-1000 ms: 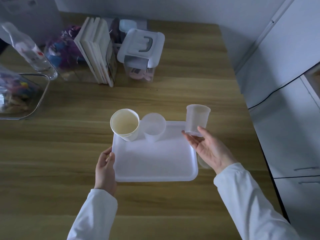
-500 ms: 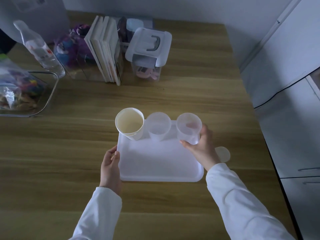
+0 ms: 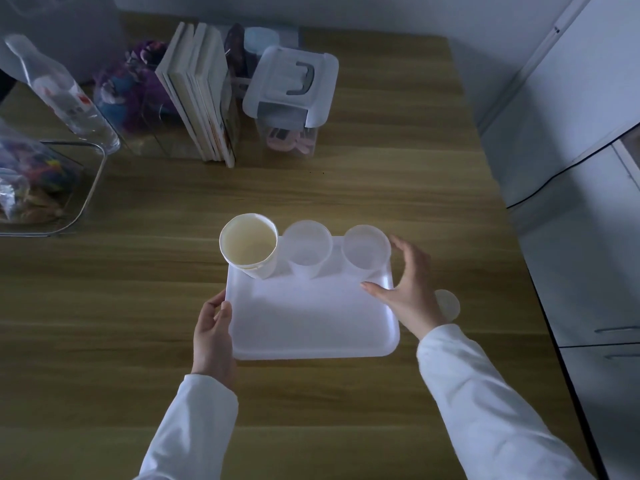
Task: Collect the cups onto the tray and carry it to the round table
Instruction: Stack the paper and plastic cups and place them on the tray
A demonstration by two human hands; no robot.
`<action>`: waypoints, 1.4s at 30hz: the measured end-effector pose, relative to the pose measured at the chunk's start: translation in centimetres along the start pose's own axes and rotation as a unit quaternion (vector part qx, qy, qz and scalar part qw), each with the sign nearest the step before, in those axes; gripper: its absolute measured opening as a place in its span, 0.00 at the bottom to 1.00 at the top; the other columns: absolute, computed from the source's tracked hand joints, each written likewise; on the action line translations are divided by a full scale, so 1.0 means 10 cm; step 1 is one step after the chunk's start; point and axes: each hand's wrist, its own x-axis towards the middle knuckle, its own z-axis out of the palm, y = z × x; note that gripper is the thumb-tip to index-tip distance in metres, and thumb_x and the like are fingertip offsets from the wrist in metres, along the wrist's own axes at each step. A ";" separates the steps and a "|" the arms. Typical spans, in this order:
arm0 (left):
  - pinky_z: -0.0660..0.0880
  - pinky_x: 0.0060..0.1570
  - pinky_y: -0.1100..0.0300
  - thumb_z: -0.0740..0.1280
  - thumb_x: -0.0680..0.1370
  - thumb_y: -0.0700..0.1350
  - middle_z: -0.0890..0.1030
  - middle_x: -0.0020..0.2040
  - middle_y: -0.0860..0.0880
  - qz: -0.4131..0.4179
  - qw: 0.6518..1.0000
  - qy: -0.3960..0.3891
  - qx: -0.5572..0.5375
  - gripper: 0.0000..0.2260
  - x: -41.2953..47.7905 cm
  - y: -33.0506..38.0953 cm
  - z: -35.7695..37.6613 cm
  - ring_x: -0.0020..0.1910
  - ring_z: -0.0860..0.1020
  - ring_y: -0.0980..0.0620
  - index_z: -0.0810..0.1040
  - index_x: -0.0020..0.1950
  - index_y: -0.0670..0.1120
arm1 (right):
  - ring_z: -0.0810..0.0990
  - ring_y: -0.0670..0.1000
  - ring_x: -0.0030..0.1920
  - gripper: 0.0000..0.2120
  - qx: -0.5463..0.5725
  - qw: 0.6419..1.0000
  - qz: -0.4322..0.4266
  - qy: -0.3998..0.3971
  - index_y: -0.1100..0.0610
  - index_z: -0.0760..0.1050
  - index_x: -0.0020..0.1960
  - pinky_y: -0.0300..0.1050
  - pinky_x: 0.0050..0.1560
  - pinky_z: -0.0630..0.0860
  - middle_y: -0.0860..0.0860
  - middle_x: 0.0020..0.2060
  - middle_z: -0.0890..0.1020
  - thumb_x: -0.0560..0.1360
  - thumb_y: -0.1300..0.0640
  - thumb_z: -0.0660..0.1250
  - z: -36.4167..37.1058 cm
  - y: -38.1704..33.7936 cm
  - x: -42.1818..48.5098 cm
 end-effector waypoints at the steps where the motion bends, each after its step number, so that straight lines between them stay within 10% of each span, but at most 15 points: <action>1: 0.72 0.40 0.55 0.58 0.80 0.42 0.78 0.42 0.50 0.000 1.000 0.001 0.000 0.08 0.01 0.00 0.00 0.40 0.75 0.50 0.75 0.49 0.52 | 0.63 0.46 0.63 0.37 -0.002 1.000 -0.009 0.009 0.56 0.64 0.67 0.38 0.63 0.59 0.41 0.57 0.67 0.63 0.58 0.76 -0.10 0.04 -0.02; 5: 0.75 0.34 0.61 0.57 0.80 0.42 0.78 0.42 0.51 0.009 1.000 0.006 0.011 0.08 0.04 -0.03 0.00 0.38 0.75 0.53 0.74 0.55 0.49 | 0.70 0.54 0.62 0.29 -0.106 0.994 -0.017 0.036 0.55 0.68 0.65 0.48 0.63 0.67 0.54 0.60 0.74 0.66 0.53 0.73 -0.53 0.30 -0.04; 10: 0.75 0.37 0.59 0.58 0.79 0.42 0.78 0.43 0.51 0.005 1.000 0.003 0.008 0.08 0.07 -0.06 0.01 0.39 0.76 0.52 0.75 0.51 0.52 | 0.69 0.57 0.61 0.31 -0.350 0.927 0.060 -0.120 0.52 0.69 0.65 0.49 0.60 0.67 0.56 0.59 0.74 0.65 0.48 0.73 -0.68 0.60 -0.11; 18: 0.76 0.35 0.61 0.57 0.79 0.42 0.79 0.43 0.51 0.004 1.000 -0.004 0.006 0.08 0.06 -0.07 0.05 0.39 0.77 0.52 0.74 0.55 0.49 | 0.71 0.58 0.61 0.26 -0.321 0.933 0.118 -0.117 0.53 0.68 0.63 0.54 0.55 0.72 0.57 0.59 0.72 0.68 0.59 0.71 -0.56 0.74 -0.17; 25: 0.74 0.40 0.56 0.57 0.80 0.42 0.78 0.45 0.51 0.003 1.000 -0.007 -0.003 0.09 0.03 -0.07 0.08 0.40 0.76 0.51 0.73 0.57 0.48 | 0.76 0.51 0.53 0.26 0.092 0.969 0.229 0.015 0.56 0.64 0.63 0.49 0.55 0.74 0.52 0.55 0.73 0.69 0.54 0.71 -0.75 0.46 -0.07; 32: 0.72 0.41 0.55 0.57 0.79 0.41 0.78 0.43 0.50 0.013 1.000 -0.010 0.004 0.08 -0.02 -0.06 0.09 0.40 0.75 0.50 0.73 0.55 0.49 | 0.77 0.54 0.57 0.06 0.564 0.783 0.260 0.037 0.58 0.71 0.51 0.48 0.57 0.78 0.56 0.50 0.77 0.77 0.58 0.58 -0.66 0.05 -0.08; 42: 0.72 0.42 0.54 0.58 0.79 0.42 0.78 0.43 0.50 0.006 1.000 -0.015 0.002 0.09 -0.05 -0.08 0.06 0.41 0.75 0.49 0.75 0.47 0.54 | 0.78 0.43 0.56 0.19 0.353 0.930 0.102 0.022 0.54 0.69 0.61 0.35 0.54 0.74 0.49 0.56 0.79 0.71 0.55 0.67 -0.41 -0.20 -0.12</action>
